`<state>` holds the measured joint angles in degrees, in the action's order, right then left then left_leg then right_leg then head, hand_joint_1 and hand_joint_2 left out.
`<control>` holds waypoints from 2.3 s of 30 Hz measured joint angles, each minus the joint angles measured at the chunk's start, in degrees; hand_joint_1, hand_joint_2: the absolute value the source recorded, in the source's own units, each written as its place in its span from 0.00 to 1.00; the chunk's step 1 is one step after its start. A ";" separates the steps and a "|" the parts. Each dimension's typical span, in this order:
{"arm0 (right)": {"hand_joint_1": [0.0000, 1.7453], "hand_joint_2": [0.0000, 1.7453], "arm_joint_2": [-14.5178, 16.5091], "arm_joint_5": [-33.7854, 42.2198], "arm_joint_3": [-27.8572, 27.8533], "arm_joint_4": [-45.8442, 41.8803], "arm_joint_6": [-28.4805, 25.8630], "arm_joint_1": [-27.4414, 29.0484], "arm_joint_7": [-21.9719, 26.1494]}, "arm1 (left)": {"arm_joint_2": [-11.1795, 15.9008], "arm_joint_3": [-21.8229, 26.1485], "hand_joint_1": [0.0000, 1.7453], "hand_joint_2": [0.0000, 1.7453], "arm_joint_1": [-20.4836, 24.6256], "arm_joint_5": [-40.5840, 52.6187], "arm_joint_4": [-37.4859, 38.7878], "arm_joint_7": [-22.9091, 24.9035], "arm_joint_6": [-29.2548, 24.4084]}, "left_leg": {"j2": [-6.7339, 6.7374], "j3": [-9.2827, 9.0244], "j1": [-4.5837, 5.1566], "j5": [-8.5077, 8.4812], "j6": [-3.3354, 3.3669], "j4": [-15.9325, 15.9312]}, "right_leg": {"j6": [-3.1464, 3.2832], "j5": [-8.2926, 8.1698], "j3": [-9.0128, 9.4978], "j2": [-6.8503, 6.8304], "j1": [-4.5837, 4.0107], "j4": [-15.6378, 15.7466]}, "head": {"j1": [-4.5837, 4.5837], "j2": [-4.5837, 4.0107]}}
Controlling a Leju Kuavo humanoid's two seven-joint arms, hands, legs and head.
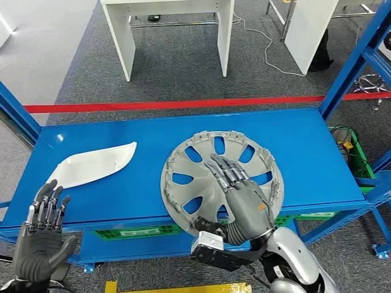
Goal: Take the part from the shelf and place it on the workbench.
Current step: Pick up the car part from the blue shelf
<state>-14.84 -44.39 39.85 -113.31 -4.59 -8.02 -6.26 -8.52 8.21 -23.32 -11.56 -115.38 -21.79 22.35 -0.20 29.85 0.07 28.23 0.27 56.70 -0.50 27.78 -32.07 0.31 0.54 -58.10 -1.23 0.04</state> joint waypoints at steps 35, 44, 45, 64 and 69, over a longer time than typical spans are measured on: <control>0.00 1.00 -5.87 -5.14 8.60 10.63 14.31 -3.27 -7.52 | 0.02 -0.08 0.00 1.00 2.06 -2.07 0.02 2.21 -0.78 | 0.00 0.01 0.02 0.00 0.00 0.00 | 0.00 0.00 -0.03 0.00 0.02 0.00 | -0.01 0.01; 0.00 1.00 -6.62 -6.09 10.58 12.67 17.61 -5.36 -7.80 | 0.02 -0.08 0.00 1.00 2.25 -2.27 0.02 2.56 -0.91 | 0.00 0.00 0.02 0.00 0.00 0.01 | 0.00 0.00 -0.03 0.01 0.02 0.00 | -0.01 0.01; 0.00 1.00 -6.67 -6.11 10.76 12.76 17.79 -5.58 -7.80 | 0.02 -0.08 0.00 1.00 2.26 -2.29 0.02 2.58 -0.91 | 0.00 0.00 0.02 0.00 0.00 0.01 | 0.00 0.00 -0.03 0.01 0.02 0.00 | -0.01 0.00; 0.00 1.00 -7.19 -5.97 12.26 12.81 16.71 -6.67 -6.52 | 0.02 -0.07 0.00 1.00 2.26 -2.31 0.02 1.93 -1.30 | 0.00 -0.01 0.03 0.00 0.00 0.02 | 0.00 0.00 -0.01 0.00 0.02 0.00 | -0.01 0.01; 0.00 1.00 -7.19 -7.65 11.73 9.95 10.88 -4.01 -5.54 | -0.05 0.06 0.00 1.00 1.71 -1.85 0.02 1.56 -1.60 | -0.01 0.02 0.03 0.00 0.00 0.01 | 0.00 0.00 -0.03 -0.01 0.02 0.00 | -0.01 0.01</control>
<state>-22.03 -52.04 51.58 -103.35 6.29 -12.04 -11.80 -8.58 8.26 -21.61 -13.41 -115.36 -20.23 20.75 -0.21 29.87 0.09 28.23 0.28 56.71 -0.50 27.78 -32.11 0.30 0.56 -58.10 -1.25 0.05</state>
